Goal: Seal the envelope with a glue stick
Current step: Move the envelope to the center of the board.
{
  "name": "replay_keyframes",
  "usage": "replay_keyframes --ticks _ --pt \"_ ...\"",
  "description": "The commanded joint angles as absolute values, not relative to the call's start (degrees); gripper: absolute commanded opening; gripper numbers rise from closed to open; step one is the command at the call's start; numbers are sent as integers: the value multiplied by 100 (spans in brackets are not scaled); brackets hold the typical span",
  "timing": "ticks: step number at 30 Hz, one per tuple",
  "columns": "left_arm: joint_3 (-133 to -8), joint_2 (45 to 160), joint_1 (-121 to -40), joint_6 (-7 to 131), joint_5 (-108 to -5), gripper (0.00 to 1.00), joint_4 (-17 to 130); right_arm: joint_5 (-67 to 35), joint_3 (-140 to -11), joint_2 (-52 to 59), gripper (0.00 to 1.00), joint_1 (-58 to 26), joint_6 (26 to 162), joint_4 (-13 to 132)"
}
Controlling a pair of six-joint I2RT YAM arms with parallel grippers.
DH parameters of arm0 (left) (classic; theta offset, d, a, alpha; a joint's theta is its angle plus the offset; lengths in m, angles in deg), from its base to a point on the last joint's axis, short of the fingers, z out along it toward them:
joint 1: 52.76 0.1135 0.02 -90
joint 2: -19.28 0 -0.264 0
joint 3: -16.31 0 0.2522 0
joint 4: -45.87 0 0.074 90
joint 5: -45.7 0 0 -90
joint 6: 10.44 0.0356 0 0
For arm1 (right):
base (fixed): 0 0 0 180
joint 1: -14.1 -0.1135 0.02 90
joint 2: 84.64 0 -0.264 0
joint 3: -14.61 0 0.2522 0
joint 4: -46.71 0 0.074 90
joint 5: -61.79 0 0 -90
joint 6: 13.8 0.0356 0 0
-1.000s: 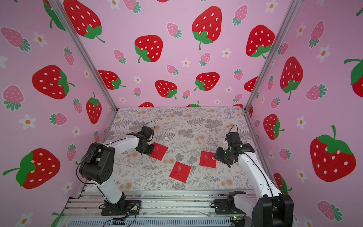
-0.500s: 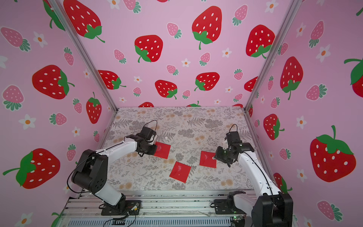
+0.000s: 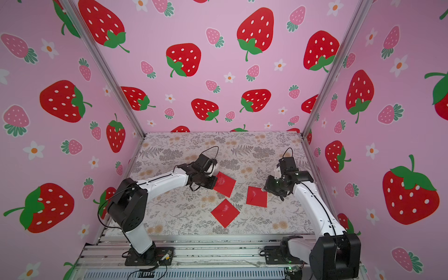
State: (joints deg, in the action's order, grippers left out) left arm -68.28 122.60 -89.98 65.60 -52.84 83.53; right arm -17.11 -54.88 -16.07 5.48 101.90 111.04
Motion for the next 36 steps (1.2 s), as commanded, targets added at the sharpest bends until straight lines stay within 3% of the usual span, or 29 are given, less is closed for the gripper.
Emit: replay_keyframes --ticks 1,11,14,17,21,25,36 --pt "-7191 12578 -9211 6375 -5545 0 8240 -1691 -5671 -1565 0 488 10178 11156" --pt "-6832 12802 -9444 6264 -5889 1 8003 -1961 -5975 -1241 0 12 10267 11119" --pt "-6581 12706 -9443 6264 -5878 4 7853 -2090 -6149 -1006 0 -265 10292 11095" --pt "-6372 12646 -9443 6251 -5773 17 7700 -2260 -6435 -679 0 -577 10301 11110" --pt "-6197 12633 -9444 6277 -5670 18 7614 -2447 -6825 -192 0 -941 10310 11141" --pt "-6058 12615 -9444 6260 -5698 18 7500 -2527 -7216 273 0 -1242 10310 11154" --pt "-6303 12776 -9402 6354 -5804 1 7388 -2583 -7839 1275 0 -1801 10333 11083"
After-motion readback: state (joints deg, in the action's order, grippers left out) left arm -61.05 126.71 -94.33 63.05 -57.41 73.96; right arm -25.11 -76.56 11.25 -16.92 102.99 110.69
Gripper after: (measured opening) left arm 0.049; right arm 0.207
